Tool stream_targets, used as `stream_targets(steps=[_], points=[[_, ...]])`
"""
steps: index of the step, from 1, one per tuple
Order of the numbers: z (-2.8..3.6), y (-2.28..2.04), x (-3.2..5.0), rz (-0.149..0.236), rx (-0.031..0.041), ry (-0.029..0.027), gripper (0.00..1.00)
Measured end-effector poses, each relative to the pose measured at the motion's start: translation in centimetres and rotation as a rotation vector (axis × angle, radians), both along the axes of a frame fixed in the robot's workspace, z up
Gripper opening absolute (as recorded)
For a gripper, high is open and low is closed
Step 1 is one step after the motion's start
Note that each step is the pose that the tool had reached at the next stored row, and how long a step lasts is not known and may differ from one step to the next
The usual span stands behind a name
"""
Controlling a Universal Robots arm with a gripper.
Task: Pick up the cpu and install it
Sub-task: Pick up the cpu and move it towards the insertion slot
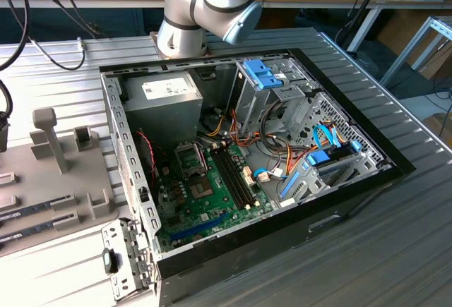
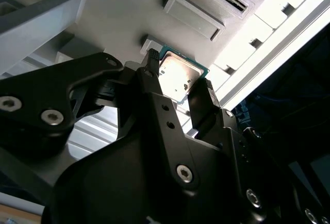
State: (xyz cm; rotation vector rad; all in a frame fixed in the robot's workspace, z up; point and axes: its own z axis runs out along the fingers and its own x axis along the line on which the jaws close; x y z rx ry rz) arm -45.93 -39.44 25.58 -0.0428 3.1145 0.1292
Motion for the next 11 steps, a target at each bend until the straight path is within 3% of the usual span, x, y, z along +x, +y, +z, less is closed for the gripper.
stream_targets(steps=[11], points=[[0.23,0.00,0.00,0.000,0.0018,-0.0001,0.47]])
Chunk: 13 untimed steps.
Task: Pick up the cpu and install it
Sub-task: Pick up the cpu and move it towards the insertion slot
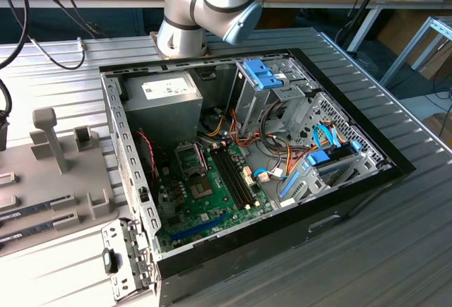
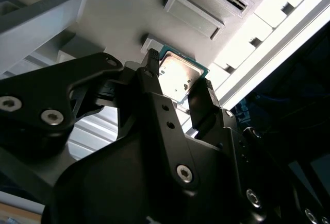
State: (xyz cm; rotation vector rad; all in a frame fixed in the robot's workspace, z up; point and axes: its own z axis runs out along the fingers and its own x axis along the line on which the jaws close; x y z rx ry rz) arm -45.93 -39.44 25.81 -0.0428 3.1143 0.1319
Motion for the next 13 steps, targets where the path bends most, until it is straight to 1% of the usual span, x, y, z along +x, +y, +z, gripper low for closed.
stream_targets(steps=[13], points=[[0.36,0.00,0.00,0.000,0.0014,0.0001,0.47]])
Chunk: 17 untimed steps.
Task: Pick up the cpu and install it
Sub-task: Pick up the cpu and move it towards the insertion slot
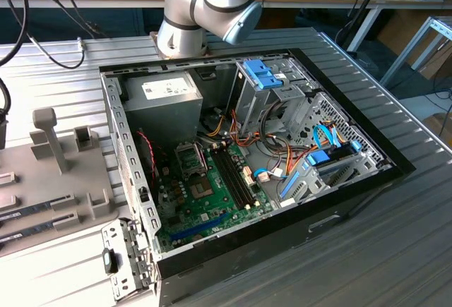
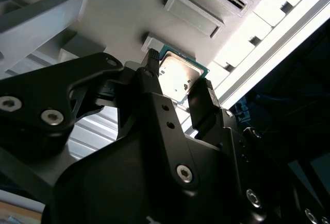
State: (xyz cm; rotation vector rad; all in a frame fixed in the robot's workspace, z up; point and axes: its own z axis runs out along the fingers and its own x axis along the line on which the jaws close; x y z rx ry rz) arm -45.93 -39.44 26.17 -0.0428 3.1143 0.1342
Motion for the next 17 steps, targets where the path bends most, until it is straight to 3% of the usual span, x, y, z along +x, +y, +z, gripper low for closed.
stream_targets(steps=[17], points=[[0.46,0.00,0.00,0.000,0.0021,0.0000,0.47]])
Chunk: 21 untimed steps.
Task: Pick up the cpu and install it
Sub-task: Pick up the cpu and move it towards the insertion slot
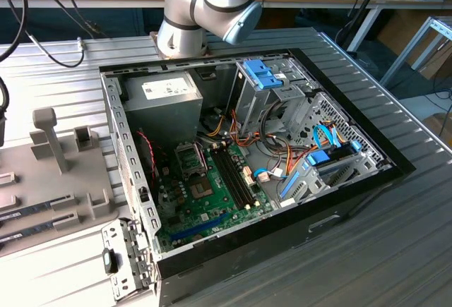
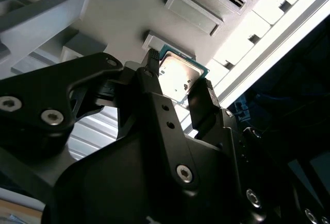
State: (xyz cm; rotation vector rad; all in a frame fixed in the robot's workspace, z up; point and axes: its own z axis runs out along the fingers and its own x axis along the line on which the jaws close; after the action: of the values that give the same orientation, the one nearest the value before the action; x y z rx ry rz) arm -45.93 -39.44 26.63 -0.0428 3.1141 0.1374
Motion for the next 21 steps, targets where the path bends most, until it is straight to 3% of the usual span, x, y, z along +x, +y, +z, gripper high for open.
stream_targets(steps=[21], points=[[0.64,0.00,0.00,0.000,0.0045,0.0000,0.47]])
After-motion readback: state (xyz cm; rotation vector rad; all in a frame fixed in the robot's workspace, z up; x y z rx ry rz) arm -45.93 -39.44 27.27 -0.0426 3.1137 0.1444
